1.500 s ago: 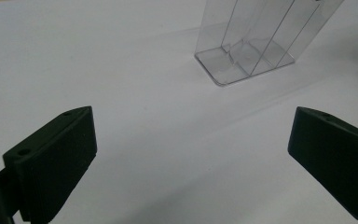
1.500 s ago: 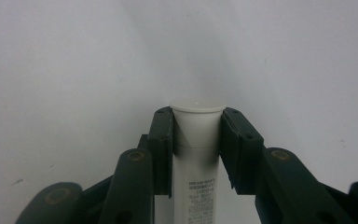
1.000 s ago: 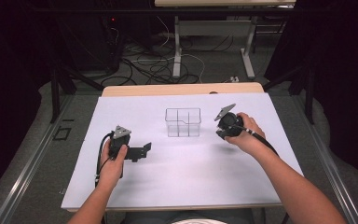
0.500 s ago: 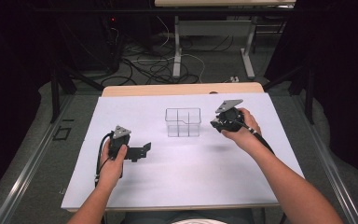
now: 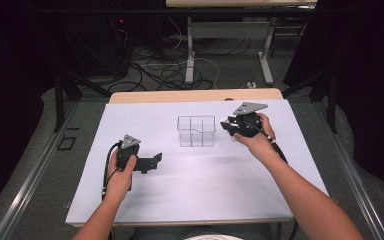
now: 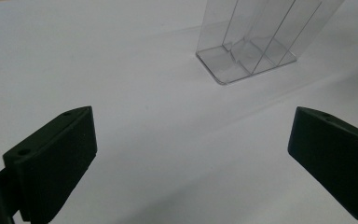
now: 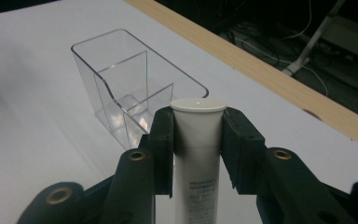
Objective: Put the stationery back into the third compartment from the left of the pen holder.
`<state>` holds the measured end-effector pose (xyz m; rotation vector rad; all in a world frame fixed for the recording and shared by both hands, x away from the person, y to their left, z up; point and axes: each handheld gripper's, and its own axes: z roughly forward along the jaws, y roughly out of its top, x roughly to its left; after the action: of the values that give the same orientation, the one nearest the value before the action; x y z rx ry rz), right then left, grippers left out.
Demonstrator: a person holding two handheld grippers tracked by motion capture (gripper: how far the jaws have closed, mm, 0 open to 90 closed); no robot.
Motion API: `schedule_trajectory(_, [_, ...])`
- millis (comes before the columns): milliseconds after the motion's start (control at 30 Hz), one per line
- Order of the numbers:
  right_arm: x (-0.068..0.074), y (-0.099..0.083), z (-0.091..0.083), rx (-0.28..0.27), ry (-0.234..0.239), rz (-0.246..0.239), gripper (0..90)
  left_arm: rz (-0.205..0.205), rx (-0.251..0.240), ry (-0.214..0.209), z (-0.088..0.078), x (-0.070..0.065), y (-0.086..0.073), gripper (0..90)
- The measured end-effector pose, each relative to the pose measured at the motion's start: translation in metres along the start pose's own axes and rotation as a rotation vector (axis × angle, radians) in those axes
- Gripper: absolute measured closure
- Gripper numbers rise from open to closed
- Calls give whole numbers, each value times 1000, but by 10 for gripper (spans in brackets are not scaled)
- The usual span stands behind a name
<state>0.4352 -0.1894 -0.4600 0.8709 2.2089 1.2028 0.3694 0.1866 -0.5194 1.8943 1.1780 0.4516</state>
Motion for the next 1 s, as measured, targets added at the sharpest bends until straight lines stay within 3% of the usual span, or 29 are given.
schedule_trajectory(133, [2, 3, 0, -50, -7, -1, 666, 0, 0, 0, 0, 0, 0, 13])
schedule_trajectory(1000, [12, 21, 7, -240, -33, 15, 665, -7, 0, 2, 0, 1, 0, 15])
